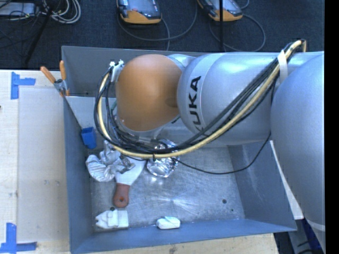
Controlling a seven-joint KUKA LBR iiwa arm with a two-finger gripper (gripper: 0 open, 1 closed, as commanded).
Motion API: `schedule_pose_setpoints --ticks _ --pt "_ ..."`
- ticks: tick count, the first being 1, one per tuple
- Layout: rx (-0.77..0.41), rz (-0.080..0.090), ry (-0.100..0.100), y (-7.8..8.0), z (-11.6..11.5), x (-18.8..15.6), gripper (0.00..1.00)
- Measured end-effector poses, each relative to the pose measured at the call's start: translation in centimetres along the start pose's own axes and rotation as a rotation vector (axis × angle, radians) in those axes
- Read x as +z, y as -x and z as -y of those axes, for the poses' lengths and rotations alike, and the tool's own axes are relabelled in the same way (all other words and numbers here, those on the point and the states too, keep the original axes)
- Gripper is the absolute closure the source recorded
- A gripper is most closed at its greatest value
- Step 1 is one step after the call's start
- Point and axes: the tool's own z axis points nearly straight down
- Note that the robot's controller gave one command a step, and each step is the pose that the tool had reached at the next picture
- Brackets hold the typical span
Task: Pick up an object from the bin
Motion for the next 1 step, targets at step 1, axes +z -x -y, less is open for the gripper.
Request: schedule_pose_setpoints --ticks 1 --pt "-0.098 -0.005 0.001 -0.92 -0.96 -2.57 1.00"
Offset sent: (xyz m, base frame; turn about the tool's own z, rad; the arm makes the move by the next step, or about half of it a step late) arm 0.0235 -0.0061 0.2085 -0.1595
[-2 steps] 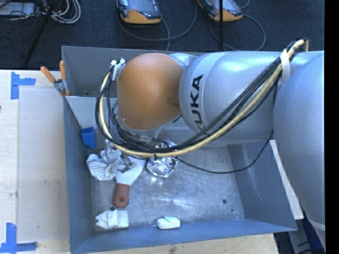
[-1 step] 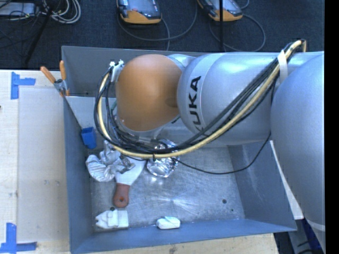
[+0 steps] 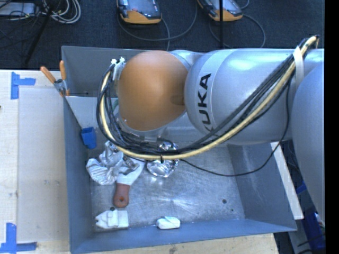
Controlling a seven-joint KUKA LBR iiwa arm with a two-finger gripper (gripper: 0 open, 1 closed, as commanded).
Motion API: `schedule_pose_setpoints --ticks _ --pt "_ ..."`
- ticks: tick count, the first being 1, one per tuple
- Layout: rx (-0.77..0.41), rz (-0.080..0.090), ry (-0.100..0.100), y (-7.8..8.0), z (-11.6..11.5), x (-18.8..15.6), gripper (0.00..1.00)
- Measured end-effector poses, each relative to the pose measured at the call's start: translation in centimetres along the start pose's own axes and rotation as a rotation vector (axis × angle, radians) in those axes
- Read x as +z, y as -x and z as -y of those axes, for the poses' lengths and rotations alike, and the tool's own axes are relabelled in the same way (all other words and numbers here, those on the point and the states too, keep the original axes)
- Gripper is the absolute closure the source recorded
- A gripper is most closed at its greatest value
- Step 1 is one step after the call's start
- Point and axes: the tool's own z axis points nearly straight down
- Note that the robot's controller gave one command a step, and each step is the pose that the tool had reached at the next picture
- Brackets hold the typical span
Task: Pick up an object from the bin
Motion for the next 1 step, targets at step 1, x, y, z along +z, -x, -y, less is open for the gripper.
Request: schedule_pose_setpoints --ticks 1 --pt "-0.034 -0.002 0.001 -0.10 -0.11 -1.14 1.00"
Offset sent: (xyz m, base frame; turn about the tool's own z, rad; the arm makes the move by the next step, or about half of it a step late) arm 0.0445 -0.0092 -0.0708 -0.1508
